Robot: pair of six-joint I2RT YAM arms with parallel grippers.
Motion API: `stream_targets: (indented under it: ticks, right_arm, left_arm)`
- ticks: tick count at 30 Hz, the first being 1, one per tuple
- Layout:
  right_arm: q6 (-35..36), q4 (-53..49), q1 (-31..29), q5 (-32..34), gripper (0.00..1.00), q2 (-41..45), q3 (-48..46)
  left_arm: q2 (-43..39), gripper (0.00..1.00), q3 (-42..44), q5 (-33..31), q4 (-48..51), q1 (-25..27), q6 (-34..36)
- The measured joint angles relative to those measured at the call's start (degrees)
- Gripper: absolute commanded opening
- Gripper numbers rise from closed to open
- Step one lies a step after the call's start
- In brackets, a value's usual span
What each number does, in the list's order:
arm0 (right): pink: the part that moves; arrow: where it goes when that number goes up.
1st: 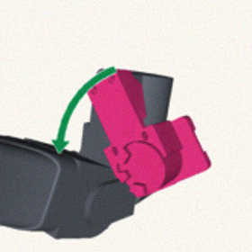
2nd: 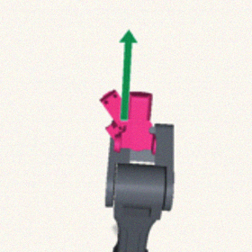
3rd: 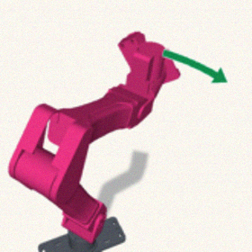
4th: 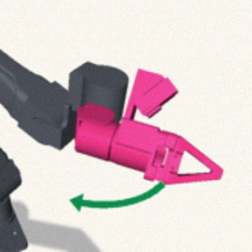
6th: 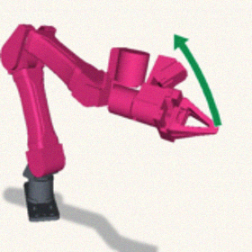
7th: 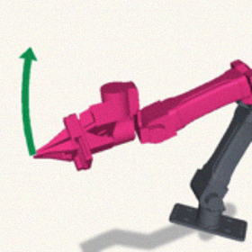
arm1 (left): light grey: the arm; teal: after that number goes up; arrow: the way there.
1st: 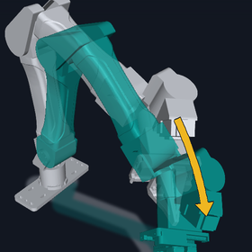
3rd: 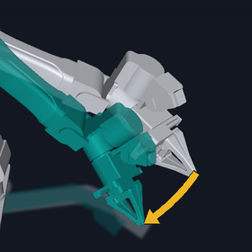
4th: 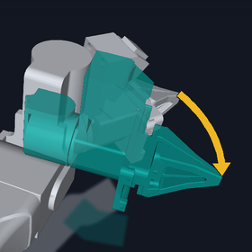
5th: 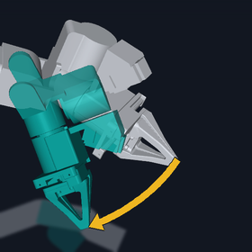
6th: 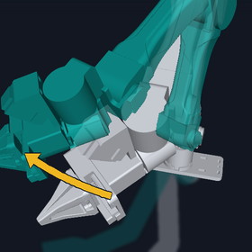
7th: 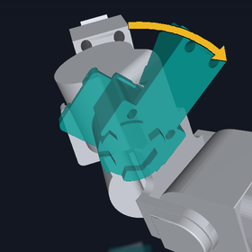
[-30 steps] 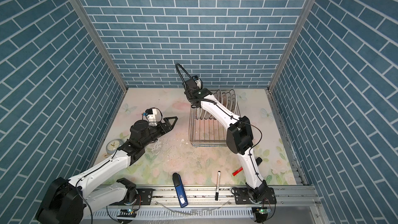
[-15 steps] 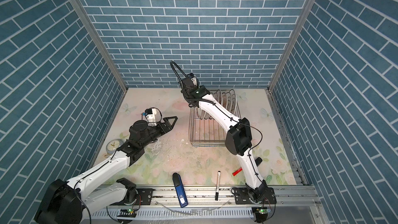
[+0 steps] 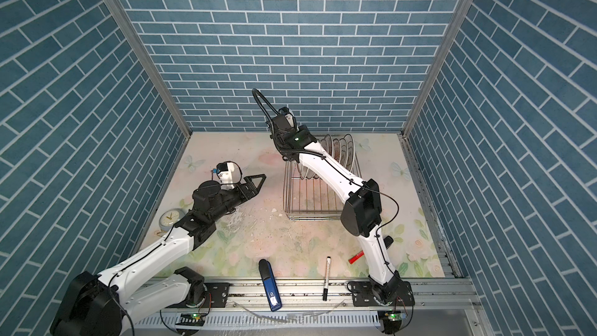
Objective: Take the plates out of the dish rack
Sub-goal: 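Close the right gripper on the rim of the end plate, then lift the printed plate out of the rack with the right gripper toward the left gripper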
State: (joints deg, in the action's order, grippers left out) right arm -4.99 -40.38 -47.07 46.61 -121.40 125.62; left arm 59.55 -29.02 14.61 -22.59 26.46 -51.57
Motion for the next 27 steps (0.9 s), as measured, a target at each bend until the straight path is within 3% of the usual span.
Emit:
stream_targets:
  ticks: [5, 17, 22, 27]
  right_arm:
    - [0.6, 3.3, -1.1, 0.3, 0.00, 3.6, -2.4]
    - [1.0, 15.4, -2.0, -3.7, 0.00, 23.9, -24.9]
    - [-0.3, 19.4, -0.3, -11.0, 0.00, 33.9, -34.2]
    - [-5.5, 23.1, 5.7, -24.0, 0.00, 41.4, -42.4]
  left_arm:
    - [-0.4, 1.00, 0.0, 0.1, 0.0, 0.1, 0.3]
    - [-3.1, 1.00, 0.0, 1.7, -0.7, 0.1, 1.0]
    - [-4.3, 1.00, 0.1, 2.4, -1.6, 0.1, 1.0]
    - [-4.7, 1.00, 0.1, 2.7, -1.7, 0.2, 1.0]
